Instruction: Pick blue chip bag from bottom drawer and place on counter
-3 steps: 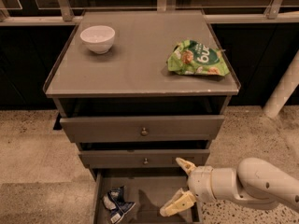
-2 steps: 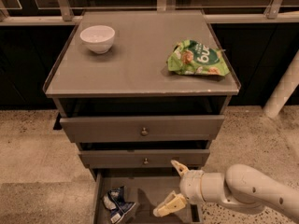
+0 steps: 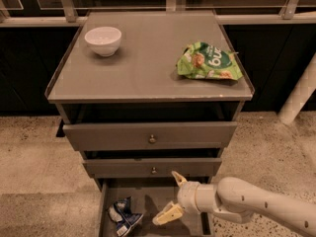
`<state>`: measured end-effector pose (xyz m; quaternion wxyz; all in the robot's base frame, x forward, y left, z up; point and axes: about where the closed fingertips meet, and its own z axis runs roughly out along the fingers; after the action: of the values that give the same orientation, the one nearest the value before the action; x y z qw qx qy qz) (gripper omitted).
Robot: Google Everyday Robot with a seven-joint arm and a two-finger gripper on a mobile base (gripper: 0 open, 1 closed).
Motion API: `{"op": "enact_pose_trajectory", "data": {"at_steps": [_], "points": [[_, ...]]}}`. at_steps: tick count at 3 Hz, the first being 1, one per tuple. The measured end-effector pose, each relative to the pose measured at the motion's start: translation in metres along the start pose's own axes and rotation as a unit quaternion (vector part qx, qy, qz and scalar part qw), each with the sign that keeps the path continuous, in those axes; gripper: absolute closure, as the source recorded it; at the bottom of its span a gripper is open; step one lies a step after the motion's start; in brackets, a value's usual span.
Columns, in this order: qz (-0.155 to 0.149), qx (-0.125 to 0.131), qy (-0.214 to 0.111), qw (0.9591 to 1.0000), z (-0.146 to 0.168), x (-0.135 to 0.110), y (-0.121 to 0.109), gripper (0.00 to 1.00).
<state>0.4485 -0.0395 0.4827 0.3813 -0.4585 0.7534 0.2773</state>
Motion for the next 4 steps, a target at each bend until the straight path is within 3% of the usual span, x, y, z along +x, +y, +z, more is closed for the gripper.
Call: {"op": "enact_pose_trajectory", "data": {"at_steps": [1,2,3,4], "points": [[0.001,-0.003,0.001,1.0000,0.004,0.001,0.001,0.00],[0.010,0.015,0.002,0.9998,0.011,0.009,0.003,0.00],[0.020,0.022,0.004,0.9995,0.051,0.026,0.003,0.00],[0.028,-0.001,0.014,0.9995,0.124,0.050,0.004,0.00]]}}
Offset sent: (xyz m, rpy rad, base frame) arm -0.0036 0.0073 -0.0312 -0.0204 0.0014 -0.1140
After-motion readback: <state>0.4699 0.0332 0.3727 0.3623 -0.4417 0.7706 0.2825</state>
